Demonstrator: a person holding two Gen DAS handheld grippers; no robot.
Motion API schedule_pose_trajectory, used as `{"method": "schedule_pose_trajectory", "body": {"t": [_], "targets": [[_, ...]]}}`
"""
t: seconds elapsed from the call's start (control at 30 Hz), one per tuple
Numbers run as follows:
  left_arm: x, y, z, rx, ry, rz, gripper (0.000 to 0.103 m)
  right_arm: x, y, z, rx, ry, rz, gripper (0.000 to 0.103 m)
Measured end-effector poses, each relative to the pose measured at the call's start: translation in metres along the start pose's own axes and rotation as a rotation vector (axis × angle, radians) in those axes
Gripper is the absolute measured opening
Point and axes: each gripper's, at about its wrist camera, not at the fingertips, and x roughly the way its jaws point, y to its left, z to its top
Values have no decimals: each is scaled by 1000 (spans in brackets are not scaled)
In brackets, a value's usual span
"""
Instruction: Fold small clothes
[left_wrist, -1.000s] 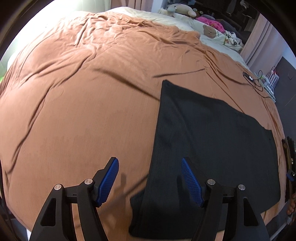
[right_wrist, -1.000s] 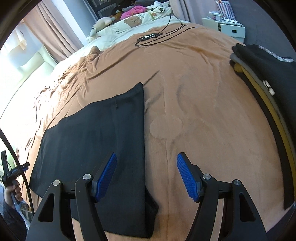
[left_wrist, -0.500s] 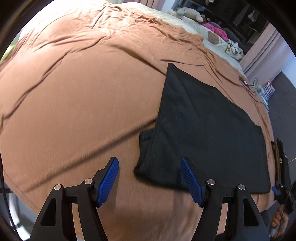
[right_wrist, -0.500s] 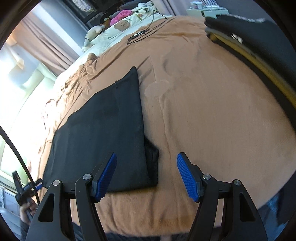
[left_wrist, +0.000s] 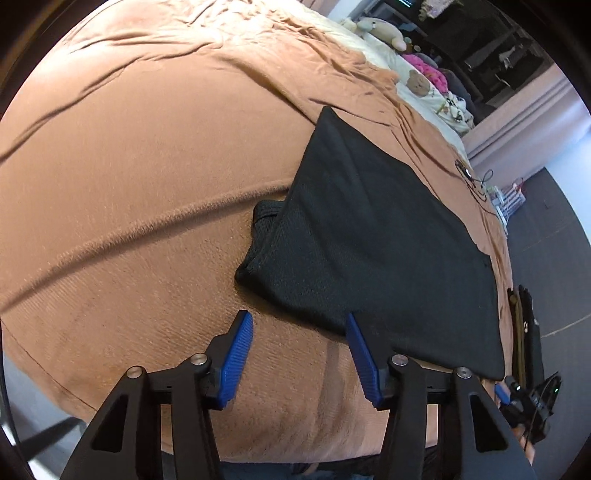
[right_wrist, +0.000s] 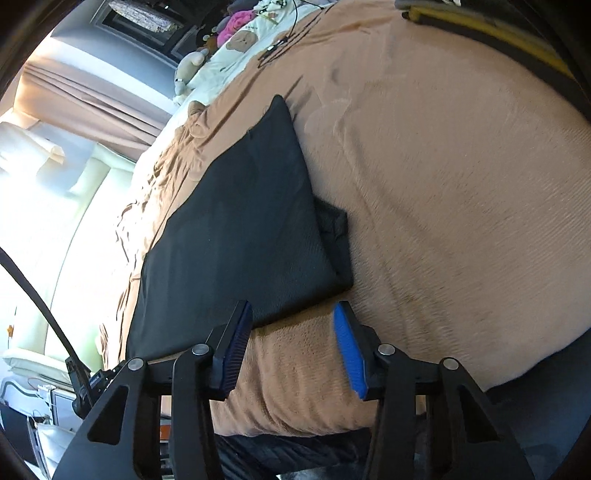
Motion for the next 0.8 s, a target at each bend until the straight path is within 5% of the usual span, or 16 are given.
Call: {"method": "schedule_pose_trajectory", "body": {"t": [0.33,0.5,0.73,0.8], "targets": [[9,11,7,-146,-49,-63,48,13,-3,-2,88,-67,12,34],[11,26,5,-255,-112,-100,37,22,-6,-11,151,-92,14,9],[8,26,-2,-302,-148,-129,36,21,0,-20,160,-142,25,4],[10,25,-1,-296,-153,-110,21,21,2,-23,161,-146,22,2]]}}
